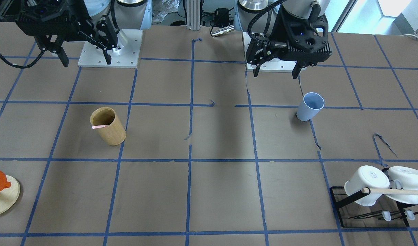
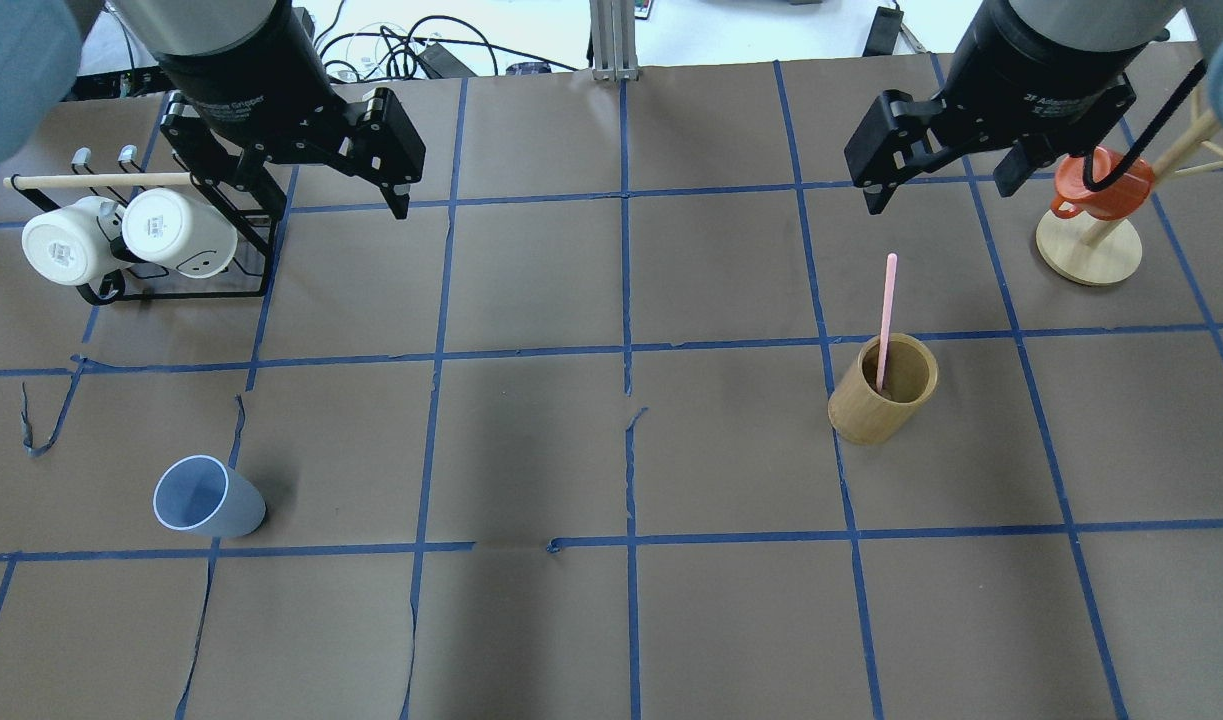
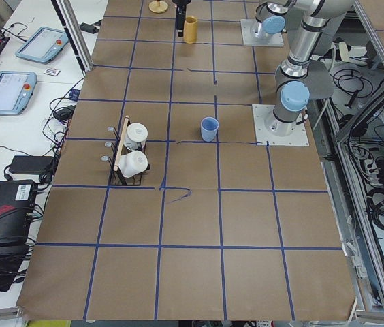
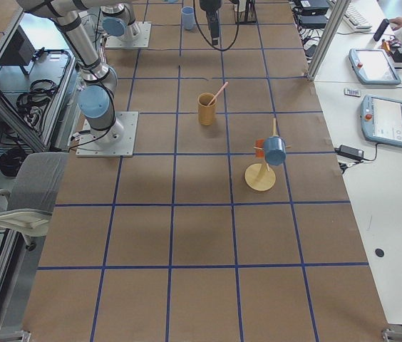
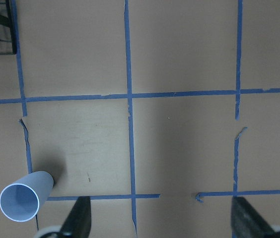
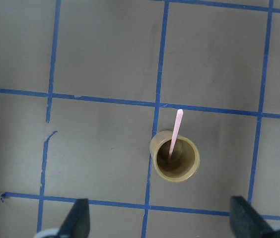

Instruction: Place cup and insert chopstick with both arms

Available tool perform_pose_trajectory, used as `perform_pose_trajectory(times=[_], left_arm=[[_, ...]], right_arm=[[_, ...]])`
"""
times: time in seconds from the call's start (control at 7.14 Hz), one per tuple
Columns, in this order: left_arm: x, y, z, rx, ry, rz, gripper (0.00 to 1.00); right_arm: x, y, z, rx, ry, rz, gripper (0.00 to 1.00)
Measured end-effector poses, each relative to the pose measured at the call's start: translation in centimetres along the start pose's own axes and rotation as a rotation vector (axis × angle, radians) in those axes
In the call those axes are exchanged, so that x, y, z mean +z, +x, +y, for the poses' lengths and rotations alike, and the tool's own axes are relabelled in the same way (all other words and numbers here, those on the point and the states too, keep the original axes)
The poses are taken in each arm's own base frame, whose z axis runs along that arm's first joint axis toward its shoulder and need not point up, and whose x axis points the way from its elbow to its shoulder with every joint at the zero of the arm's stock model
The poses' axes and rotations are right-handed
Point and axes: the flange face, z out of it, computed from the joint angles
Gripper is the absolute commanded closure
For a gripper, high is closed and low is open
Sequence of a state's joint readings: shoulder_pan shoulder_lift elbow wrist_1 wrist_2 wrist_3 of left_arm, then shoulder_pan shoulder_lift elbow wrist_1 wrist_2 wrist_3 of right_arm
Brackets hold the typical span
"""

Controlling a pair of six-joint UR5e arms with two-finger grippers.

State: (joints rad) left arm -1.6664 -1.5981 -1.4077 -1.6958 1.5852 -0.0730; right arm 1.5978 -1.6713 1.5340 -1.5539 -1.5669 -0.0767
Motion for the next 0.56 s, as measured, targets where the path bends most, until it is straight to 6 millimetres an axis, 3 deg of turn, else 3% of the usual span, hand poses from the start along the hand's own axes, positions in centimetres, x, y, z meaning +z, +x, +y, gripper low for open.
perform_pose_trajectory(times=[0.56], left_arm=[[-0.08,-0.07,0.40,-0.001,-0.010,-0.002,0.00]], right_arm=[[0.08,-0.05,-0.01,-0.001,-0.002,-0.002,0.00]])
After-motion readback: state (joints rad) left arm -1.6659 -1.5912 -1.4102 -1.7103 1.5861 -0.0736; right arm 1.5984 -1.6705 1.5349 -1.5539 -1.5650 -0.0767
